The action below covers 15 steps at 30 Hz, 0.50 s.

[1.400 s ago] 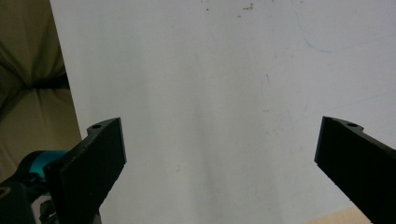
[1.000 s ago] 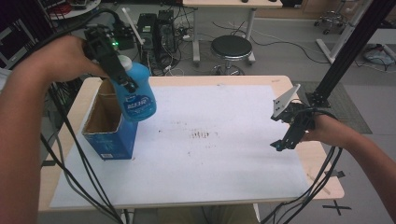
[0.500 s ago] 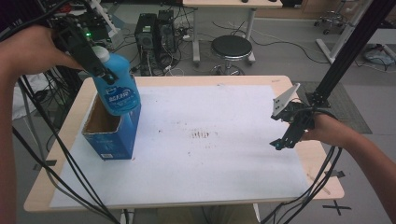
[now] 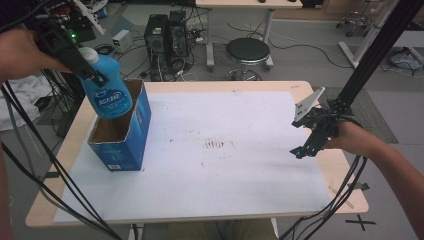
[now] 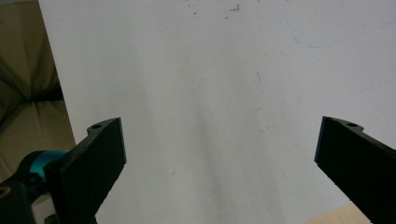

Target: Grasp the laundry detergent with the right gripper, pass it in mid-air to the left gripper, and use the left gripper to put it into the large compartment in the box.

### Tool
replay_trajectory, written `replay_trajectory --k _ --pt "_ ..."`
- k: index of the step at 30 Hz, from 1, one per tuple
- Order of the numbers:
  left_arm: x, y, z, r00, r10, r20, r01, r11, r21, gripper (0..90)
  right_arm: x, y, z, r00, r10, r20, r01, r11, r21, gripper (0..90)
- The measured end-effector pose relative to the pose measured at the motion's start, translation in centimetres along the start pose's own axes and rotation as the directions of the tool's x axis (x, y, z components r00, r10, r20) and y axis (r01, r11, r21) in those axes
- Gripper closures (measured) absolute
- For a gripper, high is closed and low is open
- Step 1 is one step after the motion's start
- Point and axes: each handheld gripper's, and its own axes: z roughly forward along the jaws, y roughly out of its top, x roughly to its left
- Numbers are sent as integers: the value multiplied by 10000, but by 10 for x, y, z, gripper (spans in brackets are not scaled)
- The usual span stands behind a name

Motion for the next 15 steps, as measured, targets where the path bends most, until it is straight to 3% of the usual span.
replay_trajectory --k 9,15 --pt "11 -14 20 9998 -215 60 213 9995 224 380 -2 -1 1 10000 91 10 -91 10000 -36 10" --pt "14 -23 45 9996 -284 57 282 9988 412 380 -2 -4 3 9996 269 8 -269 9996 -14 10"
